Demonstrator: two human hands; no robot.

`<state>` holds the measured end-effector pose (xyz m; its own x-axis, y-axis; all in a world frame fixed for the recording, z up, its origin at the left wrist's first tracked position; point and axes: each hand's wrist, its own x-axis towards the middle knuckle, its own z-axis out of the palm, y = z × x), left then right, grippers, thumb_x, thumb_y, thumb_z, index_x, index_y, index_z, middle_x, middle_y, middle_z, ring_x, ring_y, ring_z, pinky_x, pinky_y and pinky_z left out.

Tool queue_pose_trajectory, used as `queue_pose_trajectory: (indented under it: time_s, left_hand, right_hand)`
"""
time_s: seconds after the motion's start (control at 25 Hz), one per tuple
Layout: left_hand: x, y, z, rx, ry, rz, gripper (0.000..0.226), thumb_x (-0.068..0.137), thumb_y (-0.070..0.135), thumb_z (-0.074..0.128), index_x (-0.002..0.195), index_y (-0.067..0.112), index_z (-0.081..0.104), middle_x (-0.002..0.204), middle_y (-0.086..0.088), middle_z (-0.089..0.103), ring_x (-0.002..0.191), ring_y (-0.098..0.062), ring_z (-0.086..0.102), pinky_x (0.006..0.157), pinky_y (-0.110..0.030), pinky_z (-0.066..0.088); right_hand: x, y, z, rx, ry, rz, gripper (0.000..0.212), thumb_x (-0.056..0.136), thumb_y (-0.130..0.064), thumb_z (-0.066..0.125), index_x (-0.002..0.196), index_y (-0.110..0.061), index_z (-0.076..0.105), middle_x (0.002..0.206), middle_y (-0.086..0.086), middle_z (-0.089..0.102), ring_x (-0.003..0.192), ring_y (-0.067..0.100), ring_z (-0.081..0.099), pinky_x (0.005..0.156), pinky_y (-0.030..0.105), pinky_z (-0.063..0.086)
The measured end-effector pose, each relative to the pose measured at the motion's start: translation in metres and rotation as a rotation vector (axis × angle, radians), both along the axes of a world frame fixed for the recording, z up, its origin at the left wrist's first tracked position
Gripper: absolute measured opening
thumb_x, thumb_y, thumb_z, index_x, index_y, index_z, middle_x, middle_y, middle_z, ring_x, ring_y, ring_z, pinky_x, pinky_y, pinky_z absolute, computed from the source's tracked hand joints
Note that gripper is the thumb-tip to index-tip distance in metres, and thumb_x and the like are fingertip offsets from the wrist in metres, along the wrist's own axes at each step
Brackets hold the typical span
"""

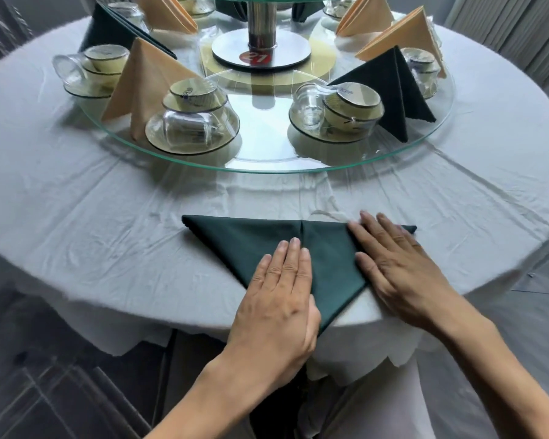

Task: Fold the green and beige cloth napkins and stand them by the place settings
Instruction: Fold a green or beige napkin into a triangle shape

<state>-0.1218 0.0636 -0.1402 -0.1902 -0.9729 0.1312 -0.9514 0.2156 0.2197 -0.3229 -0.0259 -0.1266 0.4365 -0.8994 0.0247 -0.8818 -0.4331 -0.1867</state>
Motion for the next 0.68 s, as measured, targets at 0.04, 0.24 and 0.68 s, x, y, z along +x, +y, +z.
queue_pose_trajectory:
  time_s: [0.04, 0.24, 0.68]
  left_hand:
    - [-0.002, 0.000, 0.001, 0.022, 0.003, 0.011, 0.063, 0.087, 0.029, 0.036, 0.139, -0.003, 0.051, 0.147, -0.019, 0.047, 0.138, -0.030, 0.044, 0.117, -0.044, 0.032]
    - [0.013, -0.004, 0.015, 0.239, 0.583, 0.039, 0.073, 0.089, 0.032, 0.024, 0.155, 0.028, -0.006, 0.163, 0.008, 0.013, 0.149, 0.001, 0.006, 0.120, -0.019, 0.001]
    - [0.128, -0.052, 0.023, 0.272, -0.141, 0.203, 0.082, 0.082, 0.063, -0.007, 0.157, 0.031, 0.004, 0.166, 0.007, -0.001, 0.152, -0.011, -0.006, 0.120, -0.040, -0.009]
  right_hand:
    - [-0.002, 0.001, 0.003, -0.019, 0.006, -0.029, 0.068, 0.088, -0.059, 0.003, 0.152, -0.037, 0.010, 0.161, -0.011, 0.004, 0.150, 0.011, 0.002, 0.120, 0.027, -0.002]
    - [0.058, 0.071, 0.005, 0.112, -0.155, 0.173, 0.061, 0.097, -0.047, 0.016, 0.156, -0.031, 0.013, 0.162, -0.008, 0.003, 0.150, 0.007, 0.000, 0.120, 0.029, 0.001]
    - [0.069, 0.079, -0.013, -0.135, 0.074, 0.142, 0.057, 0.102, -0.050, 0.015, 0.154, -0.029, 0.025, 0.160, 0.010, 0.024, 0.148, 0.025, 0.019, 0.114, 0.043, 0.015]
